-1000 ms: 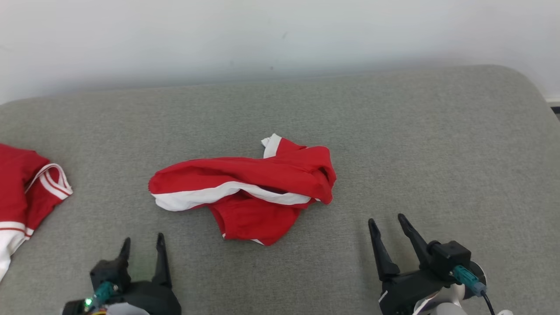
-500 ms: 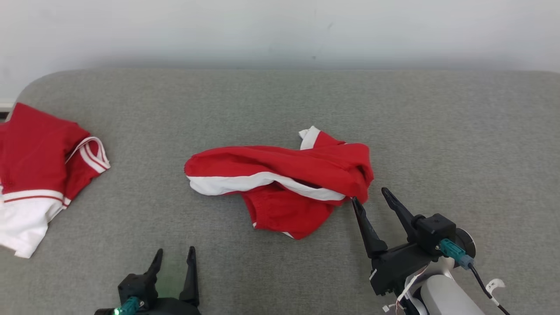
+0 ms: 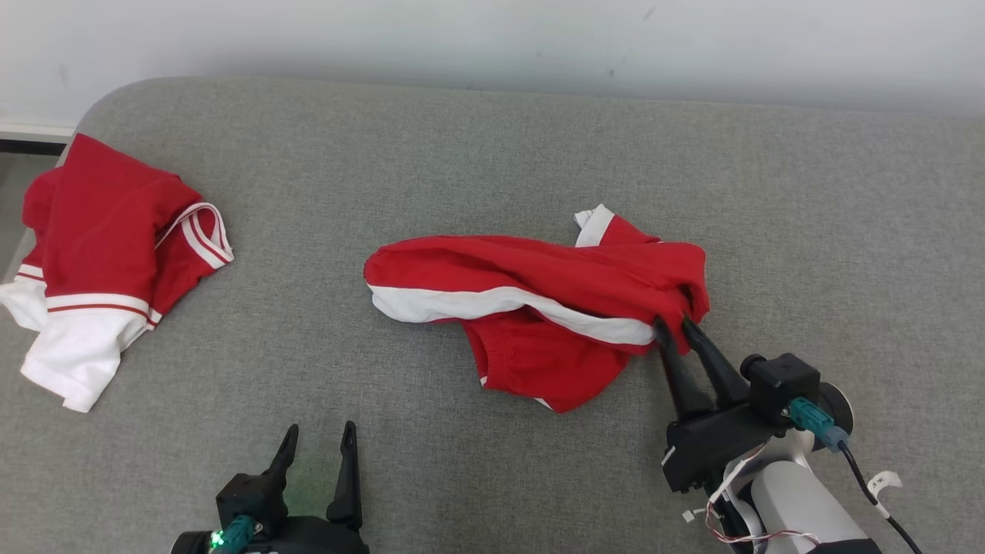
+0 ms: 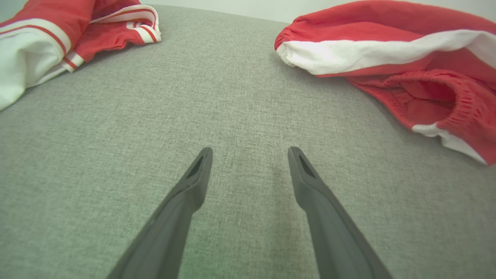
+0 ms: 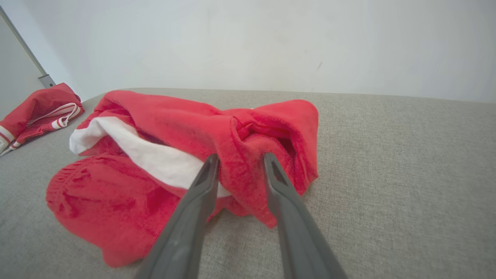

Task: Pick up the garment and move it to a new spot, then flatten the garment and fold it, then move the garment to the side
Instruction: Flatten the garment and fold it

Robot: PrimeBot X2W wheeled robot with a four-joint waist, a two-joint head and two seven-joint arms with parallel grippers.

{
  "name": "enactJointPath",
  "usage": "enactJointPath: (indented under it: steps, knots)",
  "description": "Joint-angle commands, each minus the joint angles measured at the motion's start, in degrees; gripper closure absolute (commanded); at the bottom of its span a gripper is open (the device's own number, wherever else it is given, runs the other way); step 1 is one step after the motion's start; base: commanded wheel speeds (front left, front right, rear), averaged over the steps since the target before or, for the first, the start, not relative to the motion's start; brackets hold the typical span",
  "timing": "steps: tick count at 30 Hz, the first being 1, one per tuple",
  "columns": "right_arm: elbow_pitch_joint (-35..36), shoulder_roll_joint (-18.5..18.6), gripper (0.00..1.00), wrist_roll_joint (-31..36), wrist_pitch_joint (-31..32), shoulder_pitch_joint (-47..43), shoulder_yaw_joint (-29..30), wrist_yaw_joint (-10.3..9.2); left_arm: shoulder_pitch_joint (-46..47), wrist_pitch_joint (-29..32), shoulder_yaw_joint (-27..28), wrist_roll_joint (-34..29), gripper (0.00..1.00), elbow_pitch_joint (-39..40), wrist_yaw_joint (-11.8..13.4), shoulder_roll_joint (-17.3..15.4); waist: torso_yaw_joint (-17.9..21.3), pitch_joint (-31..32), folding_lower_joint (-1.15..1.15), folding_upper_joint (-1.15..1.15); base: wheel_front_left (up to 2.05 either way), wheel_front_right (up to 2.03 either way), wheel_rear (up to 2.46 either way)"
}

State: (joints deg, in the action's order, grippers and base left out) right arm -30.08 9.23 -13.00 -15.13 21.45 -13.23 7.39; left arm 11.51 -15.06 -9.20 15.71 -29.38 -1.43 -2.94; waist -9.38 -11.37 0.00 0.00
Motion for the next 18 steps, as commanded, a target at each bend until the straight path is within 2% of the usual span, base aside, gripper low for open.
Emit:
enactJointPath:
  steps: [1,8,18]
  knots:
    - [0.63,-0.04,1.00,0.33,-0.02,0.52,0.02,0.20,0.00,-0.18,-0.06,-0.03,0.00,0.23,0.31,0.08,0.24,-0.02,0.00,0.00,0.00,0.00,0.00]
    - [6.76,0.82,1.00,-0.98,-0.02,-0.71,0.04,0.20,-1.58,-0.18,-0.09,0.12,0.00,0.12,0.05,0.05,2.79,2.59,0.00,0.00,0.00,0.00,0.00]
    - [13.54,2.60,1.00,-3.90,-0.02,-3.05,-3.40,0.20,-5.99,-0.18,1.56,-0.52,0.00,-1.51,-0.89,0.04,8.55,10.48,0.00,0.00,0.00,0.00,0.00]
